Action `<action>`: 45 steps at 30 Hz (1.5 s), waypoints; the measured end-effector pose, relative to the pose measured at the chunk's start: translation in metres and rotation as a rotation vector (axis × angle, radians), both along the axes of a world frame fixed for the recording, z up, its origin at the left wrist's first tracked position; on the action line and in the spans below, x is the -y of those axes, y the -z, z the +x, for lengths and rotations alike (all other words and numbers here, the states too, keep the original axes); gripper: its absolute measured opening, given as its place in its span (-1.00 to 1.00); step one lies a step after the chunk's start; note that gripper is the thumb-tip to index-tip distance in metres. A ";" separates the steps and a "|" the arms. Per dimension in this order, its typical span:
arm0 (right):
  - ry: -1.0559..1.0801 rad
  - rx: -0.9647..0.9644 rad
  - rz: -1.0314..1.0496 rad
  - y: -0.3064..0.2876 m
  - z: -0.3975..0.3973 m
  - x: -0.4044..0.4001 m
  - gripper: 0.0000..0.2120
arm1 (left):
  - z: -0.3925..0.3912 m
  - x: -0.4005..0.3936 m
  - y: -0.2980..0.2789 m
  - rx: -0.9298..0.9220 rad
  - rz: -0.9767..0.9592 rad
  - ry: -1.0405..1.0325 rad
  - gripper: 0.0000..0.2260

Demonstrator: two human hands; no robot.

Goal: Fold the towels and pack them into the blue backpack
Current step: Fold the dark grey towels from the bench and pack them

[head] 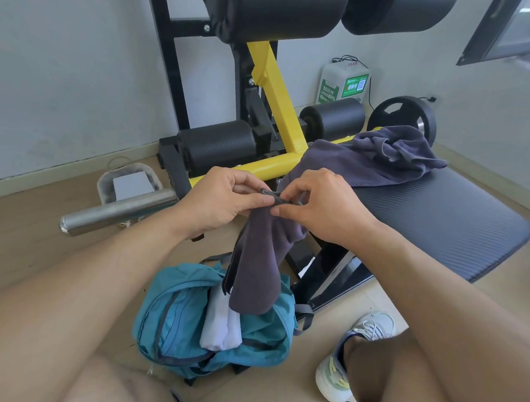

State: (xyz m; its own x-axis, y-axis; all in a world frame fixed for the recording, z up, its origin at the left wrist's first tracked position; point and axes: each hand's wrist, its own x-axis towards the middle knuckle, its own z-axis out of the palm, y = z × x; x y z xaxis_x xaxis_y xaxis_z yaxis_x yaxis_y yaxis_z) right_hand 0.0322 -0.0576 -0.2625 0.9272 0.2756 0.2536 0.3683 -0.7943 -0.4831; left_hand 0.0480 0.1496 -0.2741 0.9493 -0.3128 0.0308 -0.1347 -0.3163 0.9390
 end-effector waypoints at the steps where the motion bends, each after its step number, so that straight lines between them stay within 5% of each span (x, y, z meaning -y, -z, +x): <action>1: -0.007 -0.023 -0.040 -0.001 -0.001 0.002 -0.81 | 0.000 0.000 0.001 -0.002 -0.010 -0.007 -0.92; 12: -0.112 -0.103 -0.322 -0.011 -0.004 0.016 -0.76 | 0.011 -0.010 0.008 0.085 0.147 -0.195 -0.94; 19: -0.118 -0.127 -0.458 -0.009 -0.003 0.020 -0.83 | 0.019 -0.019 0.012 0.045 0.064 -0.348 -0.96; 26: -0.076 -0.036 -0.169 -0.010 -0.001 0.015 -0.86 | 0.024 -0.026 0.015 0.010 0.042 -0.417 -0.92; 31: 0.091 0.033 0.257 -0.011 -0.003 0.012 -0.92 | 0.023 -0.032 0.015 0.050 0.054 -0.310 -0.93; 35: 0.148 -0.047 0.259 -0.011 -0.003 0.019 -0.70 | 0.024 -0.038 0.017 0.051 0.037 -0.222 -0.95; 41: 0.196 -0.137 0.451 -0.002 0.001 0.024 -0.66 | 0.023 -0.033 0.012 0.025 -0.060 -0.182 -0.90; 45: 0.094 -0.223 0.286 0.001 0.002 0.028 -0.61 | 0.019 -0.027 0.008 -0.050 -0.118 -0.088 -0.92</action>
State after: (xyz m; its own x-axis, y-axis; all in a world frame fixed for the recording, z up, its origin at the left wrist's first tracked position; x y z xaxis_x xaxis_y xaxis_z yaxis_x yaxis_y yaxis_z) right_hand 0.0344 -0.0855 -0.2638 0.9863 0.1336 0.0966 0.1604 -0.6413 -0.7503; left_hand 0.0666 0.1761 -0.2816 0.9742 -0.2253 0.0147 -0.0637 -0.2119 0.9752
